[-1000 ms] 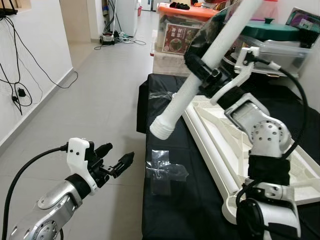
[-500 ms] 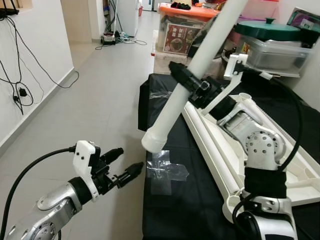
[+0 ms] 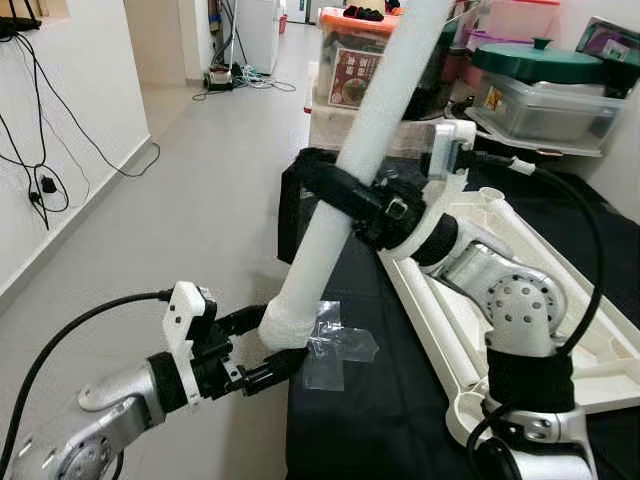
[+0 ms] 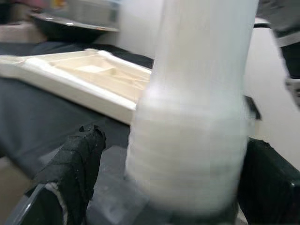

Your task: Building children table

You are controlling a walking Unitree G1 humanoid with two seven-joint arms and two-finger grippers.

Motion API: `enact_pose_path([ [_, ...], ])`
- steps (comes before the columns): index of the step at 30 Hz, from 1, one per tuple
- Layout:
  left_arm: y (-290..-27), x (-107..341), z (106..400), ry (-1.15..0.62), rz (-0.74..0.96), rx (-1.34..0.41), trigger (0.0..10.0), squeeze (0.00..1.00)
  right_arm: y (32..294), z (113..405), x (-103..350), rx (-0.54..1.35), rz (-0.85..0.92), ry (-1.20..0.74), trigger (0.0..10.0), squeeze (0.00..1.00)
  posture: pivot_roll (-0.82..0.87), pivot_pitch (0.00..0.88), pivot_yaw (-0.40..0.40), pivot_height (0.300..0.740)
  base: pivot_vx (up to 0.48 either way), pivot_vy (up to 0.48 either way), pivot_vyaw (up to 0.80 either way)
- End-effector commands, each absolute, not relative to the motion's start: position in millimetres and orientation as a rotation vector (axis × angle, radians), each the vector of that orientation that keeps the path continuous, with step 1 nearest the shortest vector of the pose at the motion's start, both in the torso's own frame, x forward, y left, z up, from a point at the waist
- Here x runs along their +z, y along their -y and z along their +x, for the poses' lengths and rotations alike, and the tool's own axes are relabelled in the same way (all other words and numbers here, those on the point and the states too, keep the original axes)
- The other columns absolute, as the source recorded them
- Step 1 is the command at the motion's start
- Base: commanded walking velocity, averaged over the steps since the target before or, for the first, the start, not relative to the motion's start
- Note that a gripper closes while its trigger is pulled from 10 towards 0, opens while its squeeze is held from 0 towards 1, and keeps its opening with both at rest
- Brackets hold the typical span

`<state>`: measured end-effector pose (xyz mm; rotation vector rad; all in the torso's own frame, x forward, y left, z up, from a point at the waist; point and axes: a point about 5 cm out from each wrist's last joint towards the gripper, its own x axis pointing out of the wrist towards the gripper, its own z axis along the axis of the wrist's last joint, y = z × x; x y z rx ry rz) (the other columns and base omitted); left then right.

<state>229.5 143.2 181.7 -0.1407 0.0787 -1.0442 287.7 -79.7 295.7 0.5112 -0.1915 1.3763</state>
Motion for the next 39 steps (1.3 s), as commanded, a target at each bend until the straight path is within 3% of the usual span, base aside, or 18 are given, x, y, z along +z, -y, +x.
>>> enact_pose_path([
  [1,-139,181,231,-0.104,-0.126,-1.102,10.0,0.00,70,282,292,1.426,0.500,0.166,0.0,0.00,0.10,0.000,-0.108,0.740,0.000,0.000,0.00],
  [9,-130,183,232,-0.105,-0.106,-1.180,10.0,0.00,62,278,288,1.459,0.501,0.151,0.0,0.00,0.09,0.000,-0.097,0.740,0.000,0.000,0.00],
  [10,-130,181,232,-0.117,-0.107,-1.185,9.0,0.00,63,278,289,1.460,0.503,0.155,0.0,0.00,0.09,0.000,-0.092,0.740,0.000,0.000,0.00],
  [11,-130,181,232,-0.117,-0.107,-1.185,9.0,0.00,63,278,289,1.460,0.503,0.155,0.0,0.00,0.09,0.000,-0.092,0.740,0.000,0.000,0.00],
  [12,-131,179,231,-0.126,-0.108,-1.188,10.0,0.00,63,277,289,1.462,0.504,0.157,0.0,0.00,0.09,0.000,-0.092,0.740,0.000,0.000,0.00],
  [30,-137,173,226,-0.159,-0.119,-1.206,10.0,0.00,68,273,296,1.547,0.488,0.183,0.0,0.00,0.10,0.000,-0.100,0.740,0.000,0.000,0.00],
  [31,-137,175,226,-0.143,-0.135,-1.213,2.3,0.00,67,272,296,1.551,0.487,0.183,0.0,0.00,0.10,0.000,-0.101,0.740,0.000,0.000,0.00],
  [32,-137,175,226,-0.143,-0.135,-1.213,2.3,0.00,67,272,296,1.551,0.487,0.183,0.0,0.00,0.10,0.000,-0.101,0.740,0.000,0.000,0.00],
  [33,-136,177,226,-0.123,-0.149,-1.217,0.0,0.00,67,271,295,1.554,0.487,0.182,0.0,0.00,0.10,0.000,-0.099,0.740,0.000,0.000,0.00],
  [39,-136,180,227,-0.095,-0.176,-1.225,0.0,0.00,67,270,295,1.558,0.484,0.184,0.0,0.00,0.09,0.000,-0.091,0.740,0.000,0.000,0.00],
])
